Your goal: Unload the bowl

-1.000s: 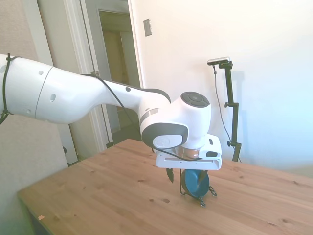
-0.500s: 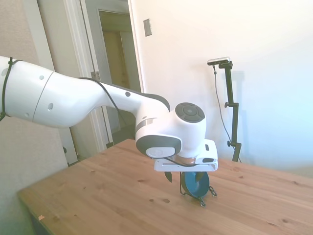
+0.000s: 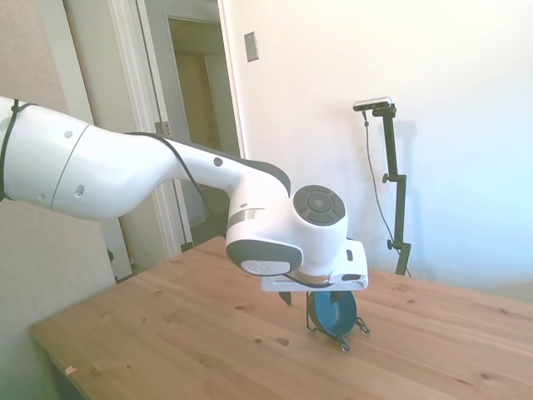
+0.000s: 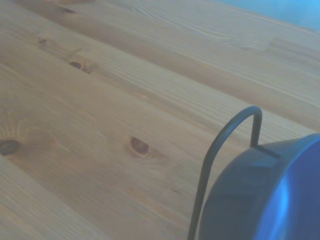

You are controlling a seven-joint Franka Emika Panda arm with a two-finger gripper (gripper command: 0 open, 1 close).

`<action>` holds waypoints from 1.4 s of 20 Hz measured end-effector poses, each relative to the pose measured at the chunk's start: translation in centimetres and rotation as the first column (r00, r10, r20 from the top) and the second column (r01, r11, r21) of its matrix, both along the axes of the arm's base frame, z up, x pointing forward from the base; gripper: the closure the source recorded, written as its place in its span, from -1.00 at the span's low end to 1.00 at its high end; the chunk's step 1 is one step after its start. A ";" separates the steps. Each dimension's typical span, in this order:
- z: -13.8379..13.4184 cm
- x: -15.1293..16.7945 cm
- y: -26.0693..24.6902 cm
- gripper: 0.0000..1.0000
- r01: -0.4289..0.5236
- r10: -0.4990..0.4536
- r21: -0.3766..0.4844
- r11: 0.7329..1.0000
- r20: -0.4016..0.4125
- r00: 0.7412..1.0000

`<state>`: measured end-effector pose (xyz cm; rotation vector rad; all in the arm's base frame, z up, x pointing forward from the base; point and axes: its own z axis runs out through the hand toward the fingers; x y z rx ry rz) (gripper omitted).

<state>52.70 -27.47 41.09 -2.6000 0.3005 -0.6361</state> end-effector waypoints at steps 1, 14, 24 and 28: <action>-0.1 0.0 0.0 1.00 0.007 -0.007 0.006 1.000 0.004 1.000; -1.1 1.5 -0.7 1.00 0.030 -0.028 0.062 0.998 -0.029 0.999; -1.5 2.3 -0.9 1.00 0.010 -0.004 0.108 0.994 -0.061 0.998; -1.0 2.0 -1.0 1.00 0.006 0.001 0.115 0.993 -0.058 0.998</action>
